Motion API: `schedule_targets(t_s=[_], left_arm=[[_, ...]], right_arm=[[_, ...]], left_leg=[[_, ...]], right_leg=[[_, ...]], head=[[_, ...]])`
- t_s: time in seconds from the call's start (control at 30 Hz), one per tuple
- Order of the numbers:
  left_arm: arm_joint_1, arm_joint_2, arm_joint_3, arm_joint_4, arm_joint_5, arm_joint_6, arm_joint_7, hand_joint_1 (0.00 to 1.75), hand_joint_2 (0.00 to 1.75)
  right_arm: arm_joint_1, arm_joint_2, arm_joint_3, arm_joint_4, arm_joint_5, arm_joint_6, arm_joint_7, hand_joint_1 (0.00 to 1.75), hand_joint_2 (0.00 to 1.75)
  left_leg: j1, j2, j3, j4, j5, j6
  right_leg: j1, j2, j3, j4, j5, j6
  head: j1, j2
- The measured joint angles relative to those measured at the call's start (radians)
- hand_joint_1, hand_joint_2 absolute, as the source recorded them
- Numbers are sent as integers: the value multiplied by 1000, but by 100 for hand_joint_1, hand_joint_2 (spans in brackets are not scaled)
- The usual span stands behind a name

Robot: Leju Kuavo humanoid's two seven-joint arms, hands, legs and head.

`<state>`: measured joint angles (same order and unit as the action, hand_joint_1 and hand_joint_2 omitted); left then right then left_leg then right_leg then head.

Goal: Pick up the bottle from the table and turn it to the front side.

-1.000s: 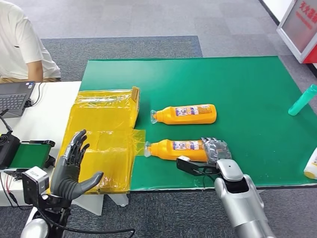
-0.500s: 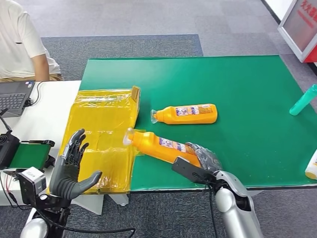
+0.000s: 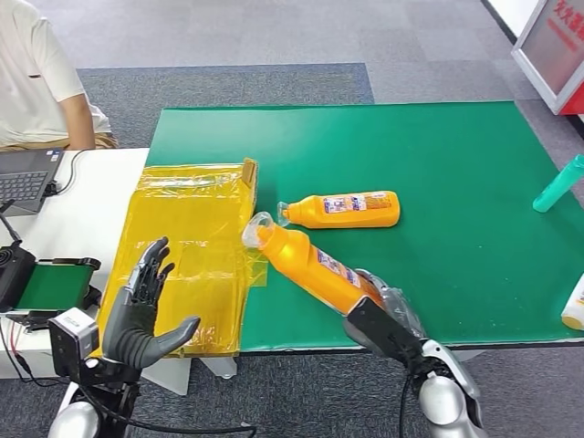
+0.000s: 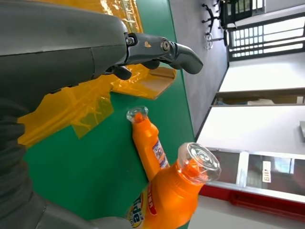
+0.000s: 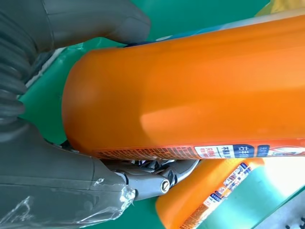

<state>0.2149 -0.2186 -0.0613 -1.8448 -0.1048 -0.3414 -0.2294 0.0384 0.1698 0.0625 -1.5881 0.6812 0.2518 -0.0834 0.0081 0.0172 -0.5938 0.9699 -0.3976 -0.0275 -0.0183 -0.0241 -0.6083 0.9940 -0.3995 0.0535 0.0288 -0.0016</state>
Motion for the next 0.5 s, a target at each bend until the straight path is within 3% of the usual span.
schedule_targets(t_s=[0.27,0.5], left_arm=[[-6,4,0,0,51,-20,6,0,175],[-31,-3,-10,15,223,-45,56,0,175]], right_arm=[[0,18,0,-6,-56,-1,-6,175,175],[19,33,43,-89,-118,-31,-24,175,175]], left_leg=[[0,0,0,0,0,0],[0,0,0,0,0,0]], right_leg=[[0,0,0,0,0,0],[0,0,0,0,0,0]], head=[[0,0],[0,0]])
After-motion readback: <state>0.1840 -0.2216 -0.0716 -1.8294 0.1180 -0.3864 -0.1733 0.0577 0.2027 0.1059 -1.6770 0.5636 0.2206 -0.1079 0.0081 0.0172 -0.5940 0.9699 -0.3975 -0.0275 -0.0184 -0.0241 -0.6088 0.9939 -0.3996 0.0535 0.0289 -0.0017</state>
